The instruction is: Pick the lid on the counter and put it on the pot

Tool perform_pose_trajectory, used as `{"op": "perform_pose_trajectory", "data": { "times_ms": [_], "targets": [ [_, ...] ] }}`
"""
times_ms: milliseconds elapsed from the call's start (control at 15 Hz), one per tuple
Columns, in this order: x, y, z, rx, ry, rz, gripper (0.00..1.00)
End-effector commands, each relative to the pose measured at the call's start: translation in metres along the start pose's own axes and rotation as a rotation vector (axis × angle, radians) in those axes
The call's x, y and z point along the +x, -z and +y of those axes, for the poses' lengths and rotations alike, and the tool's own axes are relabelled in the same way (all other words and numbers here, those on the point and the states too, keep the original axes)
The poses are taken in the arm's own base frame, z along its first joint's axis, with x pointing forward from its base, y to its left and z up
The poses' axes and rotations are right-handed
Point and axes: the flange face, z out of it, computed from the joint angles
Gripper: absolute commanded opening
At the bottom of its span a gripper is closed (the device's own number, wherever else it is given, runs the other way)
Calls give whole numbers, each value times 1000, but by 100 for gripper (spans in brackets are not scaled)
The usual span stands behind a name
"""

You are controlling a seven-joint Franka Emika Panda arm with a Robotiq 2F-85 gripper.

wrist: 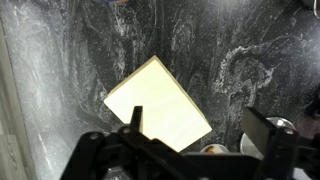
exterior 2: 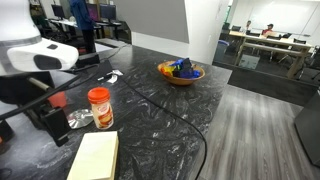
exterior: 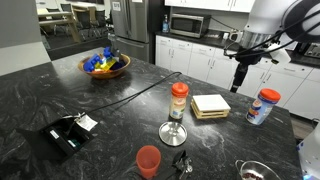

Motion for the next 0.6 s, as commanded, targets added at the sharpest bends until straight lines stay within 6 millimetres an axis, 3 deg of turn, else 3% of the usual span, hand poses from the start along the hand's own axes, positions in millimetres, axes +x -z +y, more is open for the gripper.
{"op": "perform_pose_trajectory", "data": {
  "times_ms": [0,267,533],
  "targets": [
    [13,-6,-34,-24,83,50,100],
    [28,-20,-75,-33,152,123,100],
    [25,-21,-74,-31,156,91,100]
  ]
}}
